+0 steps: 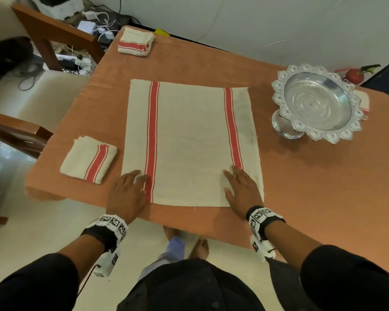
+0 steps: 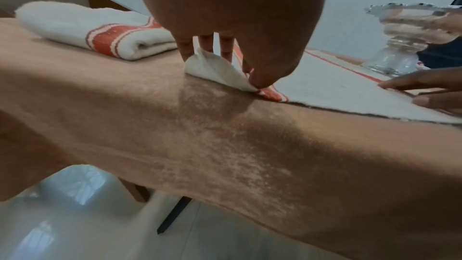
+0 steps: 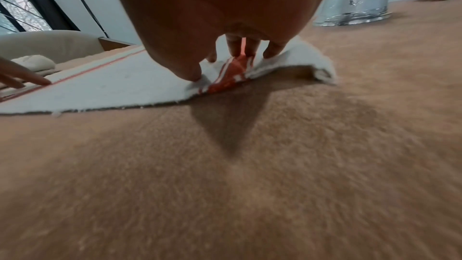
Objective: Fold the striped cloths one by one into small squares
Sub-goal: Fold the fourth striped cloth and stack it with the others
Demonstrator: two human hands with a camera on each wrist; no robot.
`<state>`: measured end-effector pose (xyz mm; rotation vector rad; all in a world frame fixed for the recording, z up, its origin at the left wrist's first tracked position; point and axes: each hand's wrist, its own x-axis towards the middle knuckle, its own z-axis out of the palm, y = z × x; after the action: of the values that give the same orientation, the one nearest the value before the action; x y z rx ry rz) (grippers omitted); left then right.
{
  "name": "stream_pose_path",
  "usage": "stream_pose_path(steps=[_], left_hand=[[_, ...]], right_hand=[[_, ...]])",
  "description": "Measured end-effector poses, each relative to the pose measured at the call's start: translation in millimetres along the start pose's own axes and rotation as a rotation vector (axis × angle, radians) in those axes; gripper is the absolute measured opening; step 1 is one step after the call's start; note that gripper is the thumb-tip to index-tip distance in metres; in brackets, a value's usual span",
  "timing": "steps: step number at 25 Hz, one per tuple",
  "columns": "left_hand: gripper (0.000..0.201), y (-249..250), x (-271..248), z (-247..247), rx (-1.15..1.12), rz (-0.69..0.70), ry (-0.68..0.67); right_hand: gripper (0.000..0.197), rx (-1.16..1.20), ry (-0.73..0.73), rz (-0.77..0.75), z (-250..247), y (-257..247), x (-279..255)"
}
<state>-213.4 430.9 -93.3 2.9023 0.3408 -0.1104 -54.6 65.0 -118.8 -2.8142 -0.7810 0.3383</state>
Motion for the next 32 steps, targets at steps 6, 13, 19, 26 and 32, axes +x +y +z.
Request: stream_pose_path(steps=[6,13,19,26,32], left_hand=[[0.043,-11,-20,-5,-0.025,-0.089,0.051],[0.028,-25,-37,-7,-0.011,-0.258,0.047],[0.038,-13,-35,-15,0.059,-0.283,0.057],[0.057,95,16,2,0.004,0.191,-0.037],[0.070,134,41,17,0.094,0.222,-0.199]], right_hand=[[0.059,-0.035,0.008,0.053,-2,23,-25],[0.058,-0.028,0.020,0.098,-10,50,-54],[0.060,-0.044,-0.009,0.129,-15,58,-55],[0.054,0.007,-0.066,-0.143,-25,-26,-11],[0.068,-0.095,-0.252,-0.231,-18,-60,18]])
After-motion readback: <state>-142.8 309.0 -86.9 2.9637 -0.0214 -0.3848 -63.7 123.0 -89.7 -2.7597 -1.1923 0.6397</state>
